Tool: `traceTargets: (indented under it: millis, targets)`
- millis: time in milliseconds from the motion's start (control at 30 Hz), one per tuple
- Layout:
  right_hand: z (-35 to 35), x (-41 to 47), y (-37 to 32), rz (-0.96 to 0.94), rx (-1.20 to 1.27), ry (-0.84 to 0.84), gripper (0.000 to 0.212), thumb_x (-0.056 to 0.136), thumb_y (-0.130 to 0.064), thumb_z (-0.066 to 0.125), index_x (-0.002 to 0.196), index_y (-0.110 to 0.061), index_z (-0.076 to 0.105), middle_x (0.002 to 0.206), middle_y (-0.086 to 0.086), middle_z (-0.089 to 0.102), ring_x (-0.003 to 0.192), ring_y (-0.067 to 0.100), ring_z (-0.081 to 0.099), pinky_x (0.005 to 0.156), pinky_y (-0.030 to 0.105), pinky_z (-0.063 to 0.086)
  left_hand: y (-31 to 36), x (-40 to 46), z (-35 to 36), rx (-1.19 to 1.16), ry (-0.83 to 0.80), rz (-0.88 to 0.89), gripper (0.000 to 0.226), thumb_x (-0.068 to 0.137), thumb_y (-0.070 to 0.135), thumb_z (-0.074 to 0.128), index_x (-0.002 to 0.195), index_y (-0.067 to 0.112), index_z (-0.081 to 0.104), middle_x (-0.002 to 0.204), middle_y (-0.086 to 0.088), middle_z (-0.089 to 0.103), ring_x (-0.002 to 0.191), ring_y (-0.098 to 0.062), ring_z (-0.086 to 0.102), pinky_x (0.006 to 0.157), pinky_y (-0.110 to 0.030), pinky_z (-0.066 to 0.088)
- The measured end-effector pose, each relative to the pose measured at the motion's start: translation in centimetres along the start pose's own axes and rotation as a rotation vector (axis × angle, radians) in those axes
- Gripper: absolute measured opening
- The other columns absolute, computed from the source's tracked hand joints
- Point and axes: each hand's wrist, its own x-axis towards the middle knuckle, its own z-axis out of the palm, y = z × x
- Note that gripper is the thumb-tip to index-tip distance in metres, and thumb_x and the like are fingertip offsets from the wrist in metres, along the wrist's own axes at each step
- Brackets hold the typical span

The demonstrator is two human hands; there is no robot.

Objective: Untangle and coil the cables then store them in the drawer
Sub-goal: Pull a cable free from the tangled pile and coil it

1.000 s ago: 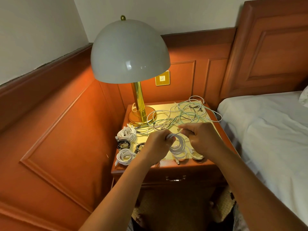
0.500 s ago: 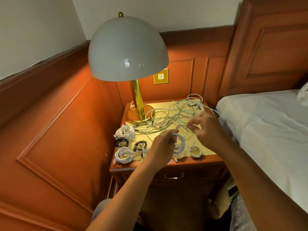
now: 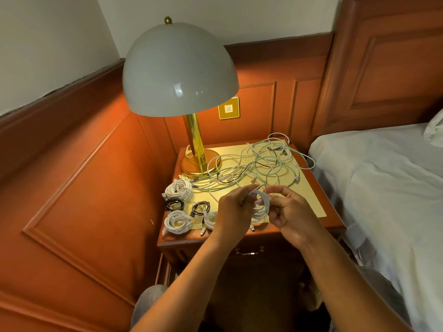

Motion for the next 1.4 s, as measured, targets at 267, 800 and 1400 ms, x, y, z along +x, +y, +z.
traceTargets:
  millis: [267, 800, 1400]
  targets:
    - [0.6, -1.0, 0.5, -0.014, -0.154, -0.088, 0.022, 0.09, -0.021, 0.066, 0.112, -0.017, 0.063, 0.092, 0.013, 0.057, 0.078, 0.026, 0.048, 0.059, 0.031, 0.038, -0.2, -0.4, 0.3, 0.05, -0.007, 0.039, 0.031, 0.094, 0.003, 0.056, 0.121, 0.013, 0.068, 0.109, -0.005, 0.07, 0.092, -0.012, 0.064, 0.079, -0.017, 0.051]
    - [1.2, -4.1, -1.6, -0.217, -0.897, -0.069, 0.045, 0.091, -0.01, 0.063, 0.128, -0.03, 0.044, 0.084, 0.0, 0.06, 0.071, 0.012, 0.061, 0.069, 0.024, 0.052, -1.2, 0.3, 0.3, 0.173, 0.061, 0.002, 0.014, 0.092, 0.006, 0.06, 0.1, 0.006, 0.072, 0.09, -0.007, 0.071, 0.074, -0.011, 0.058, 0.066, -0.016, 0.045]
    - [-1.5, -4.4, -3.4, -0.354, -1.412, 0.05, 0.02, 0.096, -0.02, 0.06, 0.114, -0.021, 0.068, 0.109, -0.002, 0.065, 0.084, 0.004, 0.05, 0.064, 0.007, 0.032, 0.5, 0.1, -1.5, -0.579, -0.366, -0.669, 0.011, 0.094, 0.008, 0.059, 0.095, -0.002, 0.063, 0.077, -0.01, 0.057, 0.054, -0.008, 0.054, 0.06, -0.027, 0.053]
